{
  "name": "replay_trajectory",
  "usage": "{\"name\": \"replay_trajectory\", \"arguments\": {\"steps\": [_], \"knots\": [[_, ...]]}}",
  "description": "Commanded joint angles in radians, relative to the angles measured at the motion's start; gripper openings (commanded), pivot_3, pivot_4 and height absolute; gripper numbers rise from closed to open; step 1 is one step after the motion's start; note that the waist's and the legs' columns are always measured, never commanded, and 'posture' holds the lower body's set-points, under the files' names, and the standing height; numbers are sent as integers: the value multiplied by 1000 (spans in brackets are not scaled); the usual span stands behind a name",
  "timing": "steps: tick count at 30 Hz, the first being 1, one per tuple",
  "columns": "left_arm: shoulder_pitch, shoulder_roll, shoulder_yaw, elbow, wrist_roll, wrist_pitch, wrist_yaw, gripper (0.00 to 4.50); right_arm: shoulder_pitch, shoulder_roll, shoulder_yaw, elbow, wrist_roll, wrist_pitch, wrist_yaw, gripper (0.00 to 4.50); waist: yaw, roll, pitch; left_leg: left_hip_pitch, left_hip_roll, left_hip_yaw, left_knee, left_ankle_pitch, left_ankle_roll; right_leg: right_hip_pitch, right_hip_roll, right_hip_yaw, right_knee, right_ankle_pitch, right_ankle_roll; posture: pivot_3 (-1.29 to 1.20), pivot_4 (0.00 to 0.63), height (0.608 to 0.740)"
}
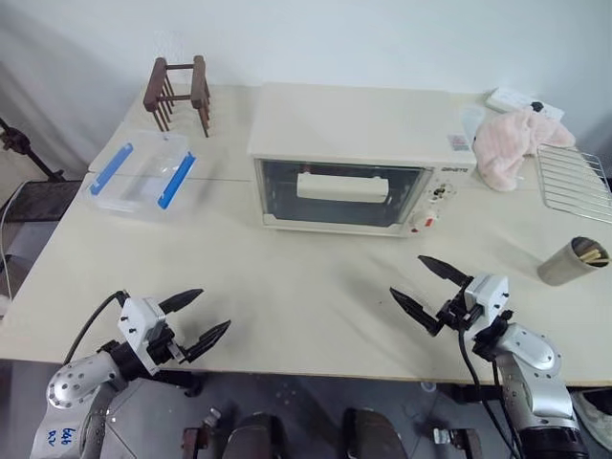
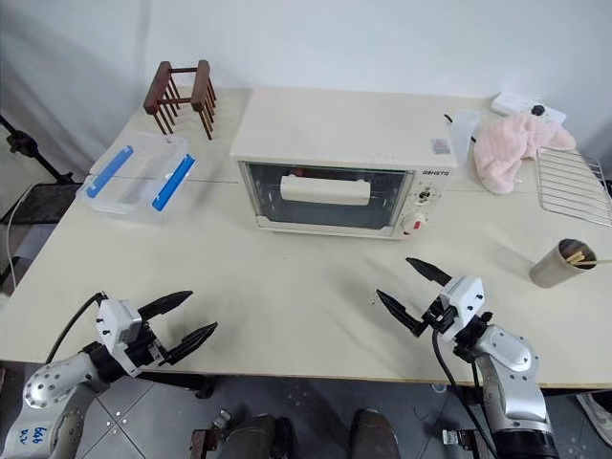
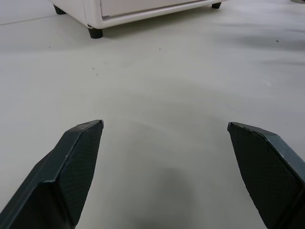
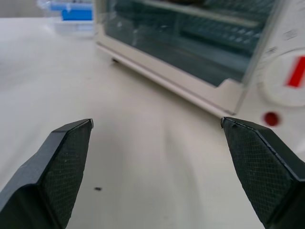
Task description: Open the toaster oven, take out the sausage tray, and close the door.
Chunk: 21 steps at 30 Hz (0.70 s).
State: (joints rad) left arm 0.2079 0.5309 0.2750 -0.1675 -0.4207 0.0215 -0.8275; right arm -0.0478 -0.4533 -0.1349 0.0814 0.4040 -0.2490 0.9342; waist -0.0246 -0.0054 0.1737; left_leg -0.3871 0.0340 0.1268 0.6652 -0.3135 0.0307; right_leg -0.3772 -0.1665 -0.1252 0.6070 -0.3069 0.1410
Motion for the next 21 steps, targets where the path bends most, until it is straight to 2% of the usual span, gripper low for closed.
{"name": "replay_trajectory", "arguments": {"steps": [1, 3, 5, 7, 13, 21], "knots": [[16, 27, 2, -39, 22, -26, -14, 4456, -29, 12, 5, 19, 7, -37, 24, 4500, -2, 0, 0, 0, 0, 0, 0, 0, 0, 0, 0, 0, 0, 0, 0, 0, 150, 740], [25, 33, 1, -49, -9, -3, -33, 4456, -46, 17, 10, 22, 16, -30, 30, 4500, -3, 0, 0, 0, 0, 0, 0, 0, 0, 0, 0, 0, 0, 0, 0, 0, 150, 740], [-13, 32, 48, -61, -179, 74, -91, 4456, -111, 21, 21, -38, 72, 79, 12, 4500, -4, 2, 1, 0, 0, 0, 0, 0, 0, 0, 0, 0, 0, 0, 0, 0, 150, 740], [-55, 38, 77, -58, -265, 117, -112, 4456, -164, 18, 26, -62, 94, 143, 3, 4500, -5, 2, 1, 0, 1, 1, 1, 0, 0, 0, 0, 0, 1, 0, 0, 0, 150, 740], [-143, 76, 72, -53, -318, 224, -110, 4456, -279, 18, 16, -39, 95, 214, -10, 4500, -1, 3, 2, 0, 0, -2, 1, 0, -1, -1, 0, -1, 4, 0, -1, 0, 150, 740], [-199, 44, 41, -48, -303, 243, -112, 4456, -399, 57, 34, -7, 78, 212, -13, 4500, -5, 3, 2, -1, -1, -1, 1, 0, 0, -1, 0, -2, 3, 0, -1, 0, 150, 740]]}}
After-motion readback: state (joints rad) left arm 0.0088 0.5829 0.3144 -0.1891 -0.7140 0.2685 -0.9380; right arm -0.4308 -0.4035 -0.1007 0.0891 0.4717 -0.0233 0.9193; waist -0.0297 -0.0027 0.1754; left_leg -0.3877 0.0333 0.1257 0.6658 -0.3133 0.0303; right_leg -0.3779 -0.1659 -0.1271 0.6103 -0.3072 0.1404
